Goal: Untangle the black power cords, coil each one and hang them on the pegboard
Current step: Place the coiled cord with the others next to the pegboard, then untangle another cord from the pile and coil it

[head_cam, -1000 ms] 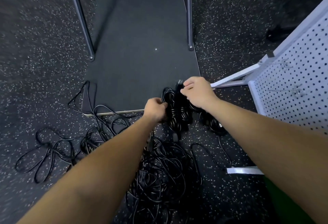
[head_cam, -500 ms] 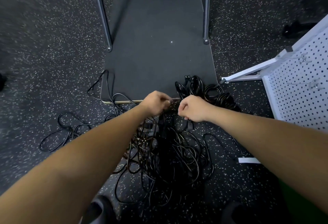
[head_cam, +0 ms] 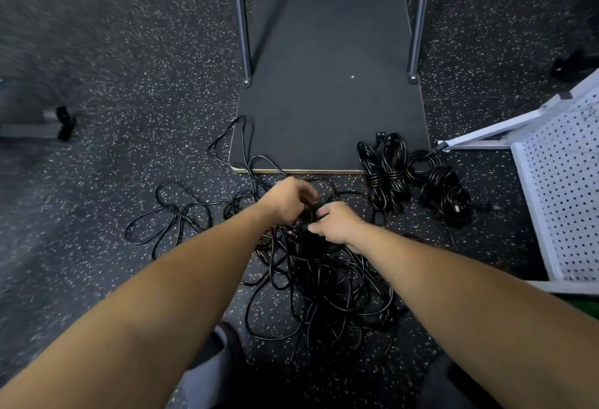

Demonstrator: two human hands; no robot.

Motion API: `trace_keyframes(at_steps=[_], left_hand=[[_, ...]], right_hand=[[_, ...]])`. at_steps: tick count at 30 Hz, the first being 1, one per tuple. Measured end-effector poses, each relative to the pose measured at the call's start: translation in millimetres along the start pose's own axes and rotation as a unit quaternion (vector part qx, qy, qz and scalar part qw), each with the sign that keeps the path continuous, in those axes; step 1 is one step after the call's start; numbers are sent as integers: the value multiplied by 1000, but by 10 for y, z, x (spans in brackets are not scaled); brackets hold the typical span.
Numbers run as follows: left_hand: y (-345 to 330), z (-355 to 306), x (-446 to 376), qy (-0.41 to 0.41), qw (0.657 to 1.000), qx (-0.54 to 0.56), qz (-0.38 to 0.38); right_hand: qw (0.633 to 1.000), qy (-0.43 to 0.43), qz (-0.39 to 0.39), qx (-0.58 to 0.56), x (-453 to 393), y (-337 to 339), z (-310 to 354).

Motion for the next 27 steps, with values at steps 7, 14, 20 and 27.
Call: trace_keyframes(at_steps=[7, 14, 20, 27], left_hand=[[435, -611, 420, -47, 992, 112, 23], [840, -1512, 1180, -110, 994, 0, -13], [963, -2066, 1982, -162, 981, 106, 25], [740, -2397, 2438, -204, 971, 120, 26]], right_hand=[[995, 51, -86, -27, 756, 563, 458], [967, 198, -155, 36, 1985, 1365, 1221], [911, 284, -298, -2, 3083, 1923, 1730], [847, 354, -341, -203, 3559, 2179, 1874]])
Point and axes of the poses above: each hand's wrist, its own x-axis away from the middle knuckle, its own y-axis out of the back of the hand, z = x × y, the point moved 3 cm from there along -x, towards the middle knuckle, and after that the axes turned 14 degrees about x, right-handed, at the moved point
